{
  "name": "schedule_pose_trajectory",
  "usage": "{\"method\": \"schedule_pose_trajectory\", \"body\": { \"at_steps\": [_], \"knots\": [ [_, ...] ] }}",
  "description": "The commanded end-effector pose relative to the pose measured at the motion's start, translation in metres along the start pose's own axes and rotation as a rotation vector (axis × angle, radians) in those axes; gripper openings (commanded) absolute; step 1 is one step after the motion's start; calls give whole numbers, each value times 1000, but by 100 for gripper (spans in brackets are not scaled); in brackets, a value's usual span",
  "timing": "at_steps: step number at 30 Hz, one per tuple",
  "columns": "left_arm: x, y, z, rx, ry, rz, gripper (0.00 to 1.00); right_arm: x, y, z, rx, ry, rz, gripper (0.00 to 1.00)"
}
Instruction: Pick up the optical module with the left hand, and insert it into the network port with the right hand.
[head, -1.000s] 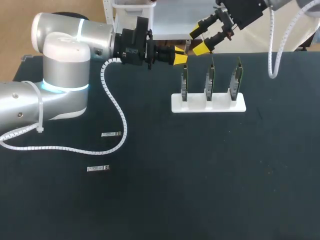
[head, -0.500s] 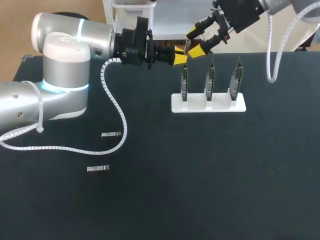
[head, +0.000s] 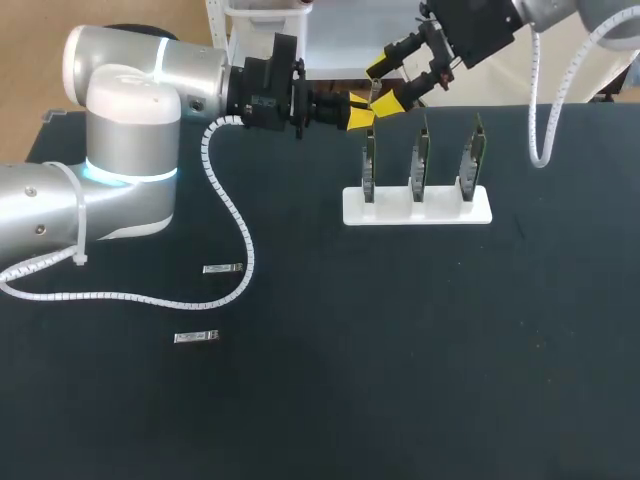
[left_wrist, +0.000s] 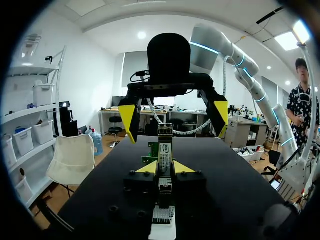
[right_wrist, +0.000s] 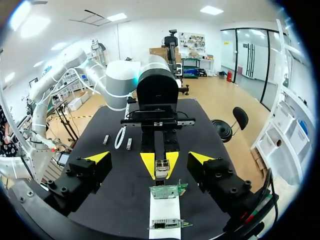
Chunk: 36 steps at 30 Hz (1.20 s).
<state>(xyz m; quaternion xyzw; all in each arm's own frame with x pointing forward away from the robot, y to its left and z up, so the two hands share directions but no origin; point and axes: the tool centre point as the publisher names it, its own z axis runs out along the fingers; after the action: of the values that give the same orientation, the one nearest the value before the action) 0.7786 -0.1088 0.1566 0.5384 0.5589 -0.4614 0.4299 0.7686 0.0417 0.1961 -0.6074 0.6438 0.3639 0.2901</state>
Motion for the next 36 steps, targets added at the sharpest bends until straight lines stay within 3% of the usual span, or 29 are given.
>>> {"method": "schedule_pose_trajectory", "body": {
  "at_steps": [1,7,9,10,36],
  "knots": [
    [1,1,0,2,-2,1,0,0,0,0,3,-2,-2,100],
    [1,1,0,2,-2,1,0,0,-1,-1,5,-5,1,100],
    [1,1,0,2,-2,1,0,0,-1,-1,6,-6,1,29],
    [1,1,0,2,-2,1,0,1,-1,-1,6,-9,2,0],
    [1,1,0,2,-2,1,0,6,-4,-12,44,-20,24,0]
  ]
}}
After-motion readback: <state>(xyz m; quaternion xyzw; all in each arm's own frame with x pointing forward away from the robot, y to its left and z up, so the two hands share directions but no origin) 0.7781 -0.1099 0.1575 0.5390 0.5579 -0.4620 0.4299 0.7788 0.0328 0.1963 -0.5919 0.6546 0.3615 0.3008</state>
